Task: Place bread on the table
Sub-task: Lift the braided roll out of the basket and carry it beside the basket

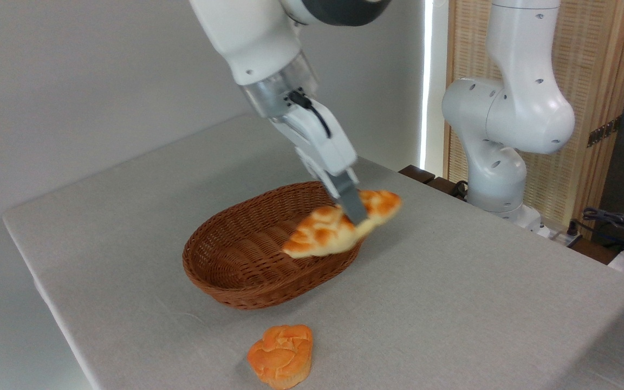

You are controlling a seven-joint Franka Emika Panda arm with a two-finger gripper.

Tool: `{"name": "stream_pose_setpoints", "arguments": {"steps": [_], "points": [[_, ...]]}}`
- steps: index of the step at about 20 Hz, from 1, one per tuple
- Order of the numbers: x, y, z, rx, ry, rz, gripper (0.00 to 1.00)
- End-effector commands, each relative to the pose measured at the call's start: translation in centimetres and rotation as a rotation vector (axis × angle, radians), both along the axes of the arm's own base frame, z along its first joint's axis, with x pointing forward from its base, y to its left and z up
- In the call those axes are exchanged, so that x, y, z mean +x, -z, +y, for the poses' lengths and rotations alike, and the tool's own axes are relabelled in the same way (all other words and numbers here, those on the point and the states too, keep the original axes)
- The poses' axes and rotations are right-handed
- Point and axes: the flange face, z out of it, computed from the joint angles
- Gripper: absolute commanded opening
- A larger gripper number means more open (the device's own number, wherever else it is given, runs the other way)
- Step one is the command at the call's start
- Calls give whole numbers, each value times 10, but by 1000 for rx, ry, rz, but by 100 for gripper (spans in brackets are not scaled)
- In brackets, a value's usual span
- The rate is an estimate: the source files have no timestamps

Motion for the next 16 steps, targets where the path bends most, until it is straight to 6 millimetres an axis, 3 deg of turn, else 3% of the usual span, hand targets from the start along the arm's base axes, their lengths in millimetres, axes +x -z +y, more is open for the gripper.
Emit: {"name": "stream_pose_setpoints", "arguments": {"steps": [1,7,9,10,11,12,14,15,16], "points": [[-10,11,36,38,24,37,0],[-8,66,76,74,13,-31,3],[-7,74,78,89,25,-43,8],[-6,78,78,89,25,-32,16],[-6,79,78,88,25,-31,44],[-7,79,78,90,23,-30,80],[-8,83,78,91,16,-18,85],[-8,87,77,93,9,-11,100],[-7,89,74,92,6,-8,100]]}}
